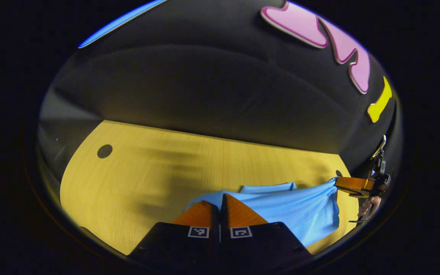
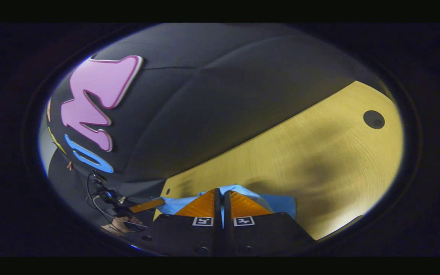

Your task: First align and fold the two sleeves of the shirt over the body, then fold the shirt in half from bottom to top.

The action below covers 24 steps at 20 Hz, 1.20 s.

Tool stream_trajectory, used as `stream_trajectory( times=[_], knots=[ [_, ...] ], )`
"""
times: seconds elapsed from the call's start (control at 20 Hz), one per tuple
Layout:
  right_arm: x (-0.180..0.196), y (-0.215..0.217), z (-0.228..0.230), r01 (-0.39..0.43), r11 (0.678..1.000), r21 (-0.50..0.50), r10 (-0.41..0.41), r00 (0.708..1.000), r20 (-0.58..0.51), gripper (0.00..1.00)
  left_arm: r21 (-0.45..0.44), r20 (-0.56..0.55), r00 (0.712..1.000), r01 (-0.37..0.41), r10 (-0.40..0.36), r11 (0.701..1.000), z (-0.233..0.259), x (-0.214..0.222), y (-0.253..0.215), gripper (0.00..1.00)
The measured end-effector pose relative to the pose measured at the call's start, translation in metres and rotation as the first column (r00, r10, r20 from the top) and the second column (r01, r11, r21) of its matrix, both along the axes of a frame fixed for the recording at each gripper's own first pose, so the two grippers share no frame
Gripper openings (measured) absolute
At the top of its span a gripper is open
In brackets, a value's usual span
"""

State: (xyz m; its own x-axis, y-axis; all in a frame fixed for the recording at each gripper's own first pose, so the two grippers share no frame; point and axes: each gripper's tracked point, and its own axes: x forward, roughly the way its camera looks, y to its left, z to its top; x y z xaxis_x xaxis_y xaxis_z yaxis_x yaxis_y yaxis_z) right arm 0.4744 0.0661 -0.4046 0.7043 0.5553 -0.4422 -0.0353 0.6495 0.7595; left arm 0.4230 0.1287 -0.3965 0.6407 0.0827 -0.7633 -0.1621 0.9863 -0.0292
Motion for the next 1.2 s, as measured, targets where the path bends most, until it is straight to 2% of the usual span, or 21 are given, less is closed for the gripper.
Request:
stream_trajectory(
  times=[0.05,0.1,0.15,0.2,0.25,0.3,0.35,0.5,0.55,0.6,0.7,0.9,1.05,1.1,1.15,1.2],
  knots=[
    [-0.001,0.002,-0.013,-0.005,1.000,-0.014,0.005,1.000,-0.025,0.05,0.027,-0.037,0.999,0.003,-0.002,1.000,-0.012,-0.001,0.003,0.06],
    [-0.004,0.003,-0.025,-0.011,1.000,-0.028,0.009,0.999,-0.045,0.00,0.047,-0.070,0.998,0.008,-0.005,0.999,-0.023,-0.002,0.007,0.07],
    [-0.006,0.004,-0.034,-0.017,0.999,-0.042,0.014,0.998,-0.060,0.04,0.057,-0.090,0.996,0.010,-0.005,0.998,-0.033,-0.002,0.008,0.06],
    [-0.006,0.006,-0.037,-0.021,0.998,-0.053,0.017,0.998,-0.063,0.00,0.063,-0.111,0.994,0.005,0.002,0.998,-0.038,-0.003,0.010,0.06],
    [-0.007,0.006,-0.037,-0.022,0.998,-0.060,0.019,0.998,-0.059,0.00,0.074,-0.125,0.992,-0.001,0.010,0.997,-0.041,-0.005,0.013,0.06],
    [-0.006,0.003,-0.035,-0.021,0.997,-0.077,0.016,0.998,-0.057,0.05,0.084,-0.137,0.990,-0.004,0.015,0.996,-0.046,-0.008,0.015,0.08],
    [-0.008,0.005,-0.035,-0.023,0.996,-0.088,0.018,0.999,-0.049,0.00,0.087,-0.142,0.990,0.000,0.012,0.996,-0.042,-0.009,0.017,0.13],
    [-0.015,-0.003,-0.025,-0.028,0.988,-0.149,0.026,1.000,-0.016,0.46,0.112,-0.105,0.994,0.000,0.012,0.994,-0.027,-0.008,0.024,0.61],
    [-0.016,-0.004,-0.020,-0.029,0.986,-0.165,0.030,1.000,0.001,0.61,0.111,-0.080,0.997,-0.005,0.014,0.994,-0.015,-0.007,0.025,0.74],
    [-0.020,-0.003,-0.012,-0.033,0.984,-0.178,0.036,0.999,0.018,0.65,0.105,-0.055,0.998,-0.008,0.014,0.994,-0.003,-0.008,0.024,0.86],
    [-0.024,-0.004,0.008,-0.032,0.975,-0.221,0.048,0.997,0.068,0.90,0.098,0.007,1.000,-0.003,0.002,0.995,0.029,-0.011,0.018,0.88],
    [-0.045,-0.009,0.070,0.001,0.946,-0.326,0.074,0.973,0.219,0.95,0.080,0.143,0.988,0.049,-0.060,0.996,0.103,-0.028,-0.012,0.89],
    [-0.081,-0.005,0.140,0.042,0.932,-0.360,0.089,0.936,0.340,0.95,0.083,0.262,0.956,0.111,-0.129,0.990,0.169,-0.058,-0.042,0.89],
    [-0.095,-0.005,0.160,0.059,0.924,-0.377,0.095,0.921,0.378,0.86,0.086,0.297,0.942,0.136,-0.156,0.987,0.189,-0.074,-0.053,0.89],
    [-0.111,-0.004,0.181,0.074,0.916,-0.393,0.104,0.906,0.411,0.96,0.094,0.330,0.927,0.155,-0.178,0.983,0.210,-0.092,-0.062,0.89],
    [-0.129,-0.003,0.201,0.089,0.910,-0.404,0.108,0.892,0.439,0.96,0.093,0.361,0.912,0.173,-0.195,0.981,0.229,-0.111,-0.073,0.90]
  ],
)
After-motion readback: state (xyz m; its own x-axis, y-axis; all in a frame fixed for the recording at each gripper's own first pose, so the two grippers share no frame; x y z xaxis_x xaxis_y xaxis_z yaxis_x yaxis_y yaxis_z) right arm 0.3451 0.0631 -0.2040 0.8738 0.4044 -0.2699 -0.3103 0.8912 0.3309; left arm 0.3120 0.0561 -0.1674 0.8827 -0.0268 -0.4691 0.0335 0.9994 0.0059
